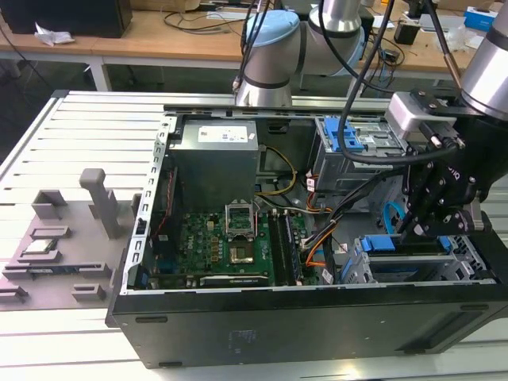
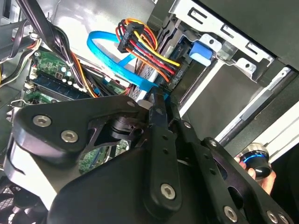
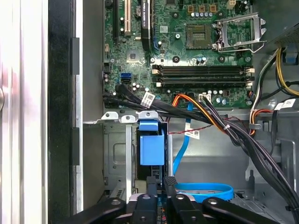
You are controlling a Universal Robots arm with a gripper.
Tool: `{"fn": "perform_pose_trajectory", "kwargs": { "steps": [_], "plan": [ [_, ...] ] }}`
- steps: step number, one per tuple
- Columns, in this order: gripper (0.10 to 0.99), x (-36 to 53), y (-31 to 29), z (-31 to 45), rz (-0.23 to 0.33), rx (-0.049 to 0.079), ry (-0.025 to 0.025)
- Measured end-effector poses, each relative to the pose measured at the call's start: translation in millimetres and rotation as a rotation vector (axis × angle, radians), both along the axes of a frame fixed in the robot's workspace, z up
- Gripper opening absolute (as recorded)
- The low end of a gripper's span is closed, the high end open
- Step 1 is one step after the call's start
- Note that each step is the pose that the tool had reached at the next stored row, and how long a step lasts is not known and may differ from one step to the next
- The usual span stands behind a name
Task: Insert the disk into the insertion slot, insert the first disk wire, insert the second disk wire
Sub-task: 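Insert the second disk wire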
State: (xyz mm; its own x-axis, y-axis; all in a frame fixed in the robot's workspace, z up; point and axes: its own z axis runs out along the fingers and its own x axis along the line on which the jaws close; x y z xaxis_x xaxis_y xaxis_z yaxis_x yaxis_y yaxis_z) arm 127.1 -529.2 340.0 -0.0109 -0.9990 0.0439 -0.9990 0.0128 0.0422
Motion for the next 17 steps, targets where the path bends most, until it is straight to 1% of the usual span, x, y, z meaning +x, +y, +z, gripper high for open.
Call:
{"fn": "perform_pose_trajectory", "kwargs": {
  "steps": [2, 3, 4, 6, 7, 8, 10, 11, 12, 17],
  "plan": [
    [0.239, 0.0, 0.0, 0.8, 0.000, 0.000, 0.0001],
    [0.239, 0.0, 0.0, 5.0, 0.000, 0.000, 0.0001],
    [0.239, 0.0, 0.6, 12.1, 0.000, 0.000, 0.0001],
    [0.239, 0.0, 4.1, 23.2, 0.000, 0.000, 0.0001],
    [0.239, 0.0, 5.4, 24.5, 0.000, 0.000, 0.0001],
    [0.224, 0.0, 7.0, 26.5, 0.000, 0.000, 0.0001],
    [0.106, 0.0, 10.5, 33.4, 0.000, 0.000, 0.0001],
    [0.106, 0.0, 11.4, 38.0, 0.000, 0.000, 0.0001],
    [0.106, 0.0, 11.6, 39.9, 0.000, -0.001, 0.0001],
    [0.106, 0.0, 11.6, 40.5, 0.000, 0.000, 0.0001]
  ]
}}
